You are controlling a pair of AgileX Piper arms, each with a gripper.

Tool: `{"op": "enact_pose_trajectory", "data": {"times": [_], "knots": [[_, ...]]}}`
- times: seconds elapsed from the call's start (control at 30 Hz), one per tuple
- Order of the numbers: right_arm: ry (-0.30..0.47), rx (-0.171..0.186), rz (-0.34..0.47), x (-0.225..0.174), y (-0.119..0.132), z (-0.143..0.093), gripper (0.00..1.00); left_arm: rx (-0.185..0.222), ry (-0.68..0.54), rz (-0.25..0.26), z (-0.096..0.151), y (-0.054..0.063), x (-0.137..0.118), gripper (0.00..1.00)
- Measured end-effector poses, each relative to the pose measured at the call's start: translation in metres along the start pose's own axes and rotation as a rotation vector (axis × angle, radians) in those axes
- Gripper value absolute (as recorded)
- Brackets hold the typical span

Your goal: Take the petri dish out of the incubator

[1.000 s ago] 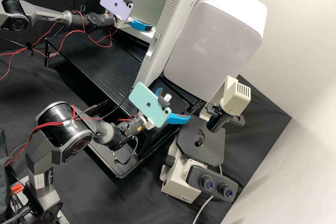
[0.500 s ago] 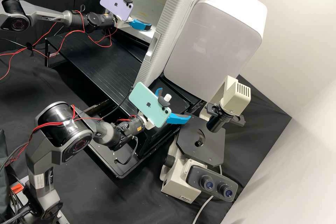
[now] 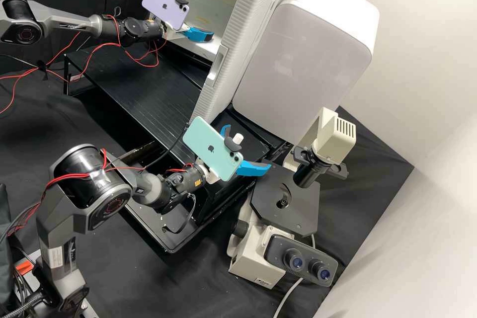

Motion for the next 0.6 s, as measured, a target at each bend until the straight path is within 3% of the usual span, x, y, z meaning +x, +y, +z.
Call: {"op": "enact_pose_trajectory", "data": {"times": [0.27, 0.43, 0.5, 0.6], "knots": [[0.000, 0.000, 0.000, 0.000, 0.000, 0.000, 1.00, 0.002, 0.000, -0.002, 0.000, -0.001, 0.000, 0.00], [0.000, 0.000, 0.000, 0.000, 0.000, 0.000, 1.00, 0.023, -0.003, 0.012, -0.004, -0.011, -0.002, 0.00], [0.000, 0.000, 0.000, 0.000, 0.000, 0.000, 1.00, 0.009, -0.014, 0.018, -0.005, -0.012, -0.006, 0.00], [0.000, 0.000, 0.000, 0.000, 0.000, 0.000, 1.00, 0.037, -0.053, 0.013, -0.005, -0.016, -0.014, 0.00]]}}
